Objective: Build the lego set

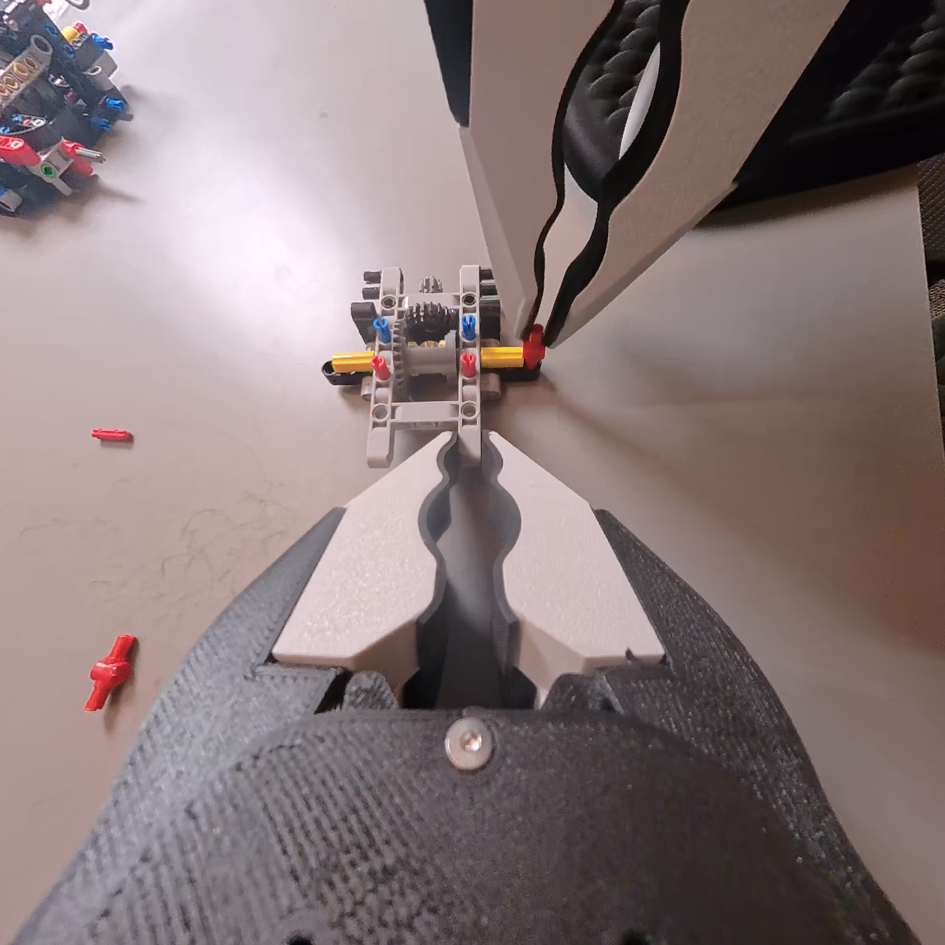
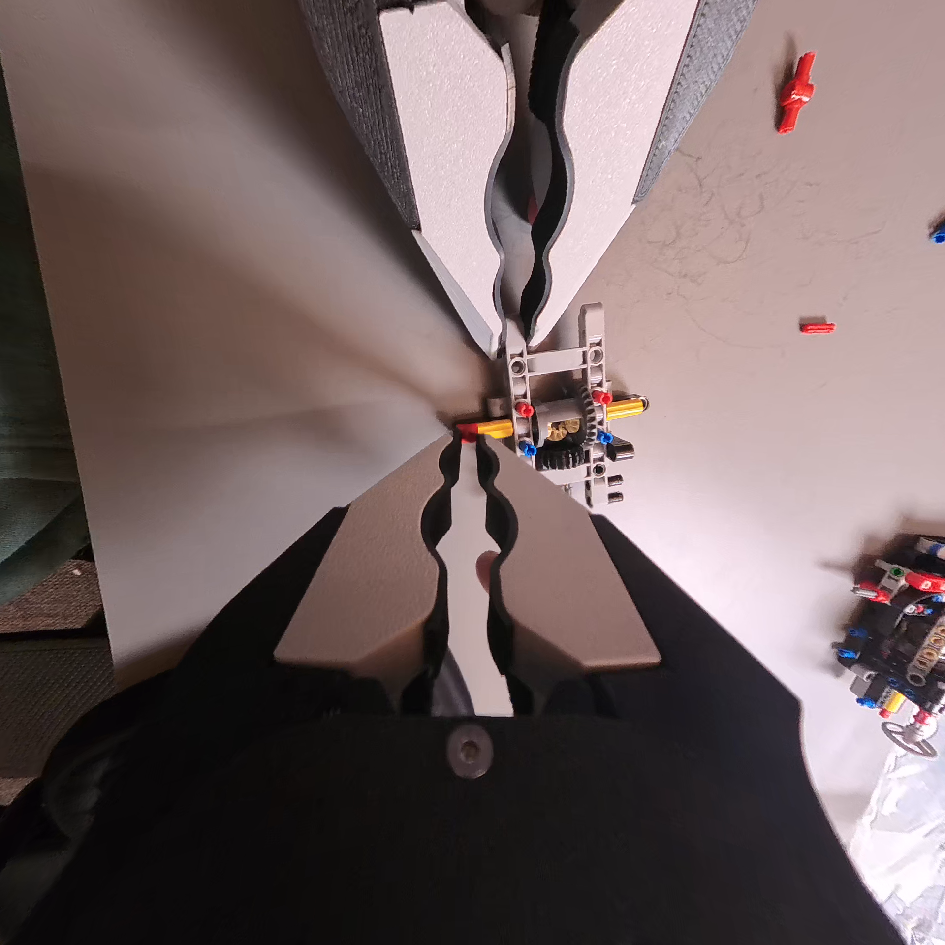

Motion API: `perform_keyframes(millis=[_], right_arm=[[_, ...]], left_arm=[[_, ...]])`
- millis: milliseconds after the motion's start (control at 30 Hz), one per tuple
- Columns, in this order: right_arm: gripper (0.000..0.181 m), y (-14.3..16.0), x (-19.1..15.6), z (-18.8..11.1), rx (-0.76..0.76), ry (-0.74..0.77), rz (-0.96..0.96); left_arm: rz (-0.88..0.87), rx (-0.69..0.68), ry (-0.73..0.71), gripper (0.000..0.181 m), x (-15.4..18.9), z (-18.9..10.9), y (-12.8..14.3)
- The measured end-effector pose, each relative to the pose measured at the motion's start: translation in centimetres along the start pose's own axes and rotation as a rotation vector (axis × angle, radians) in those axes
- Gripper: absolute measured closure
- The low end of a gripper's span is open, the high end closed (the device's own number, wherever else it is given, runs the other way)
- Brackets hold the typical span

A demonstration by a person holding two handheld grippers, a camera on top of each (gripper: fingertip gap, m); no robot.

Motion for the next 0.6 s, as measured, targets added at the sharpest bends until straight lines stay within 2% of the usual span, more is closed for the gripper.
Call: perform_keyframes(millis=[400,500,600], right_arm=[[0.178,0.0,0.1,-0.2,0.041,0.003,0.008],[0.178,-0.6,0.2,-0.9,0.156,-0.004,0.069],[0.178,-2.1,0.3,-2.5,0.359,-0.028,0.165]], left_arm=[[0.002,0.016,-0.003,0.172,0.0,-0.4,0.1],[0.004,0.072,0.001,0.159,-0.1,-1.5,-0.4],[0.032,0.194,0.029,0.158,0.7,-2.9,-2.1]])
Point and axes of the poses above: each gripper's, where its closed fingertips meet, z out along the fingers, y out of its underside, x = y × z across the jaws, the point moved 1 cm from there along -z, back along the fingers, and after that the axes turned 4 degrees about z, right-handed, at the moved point
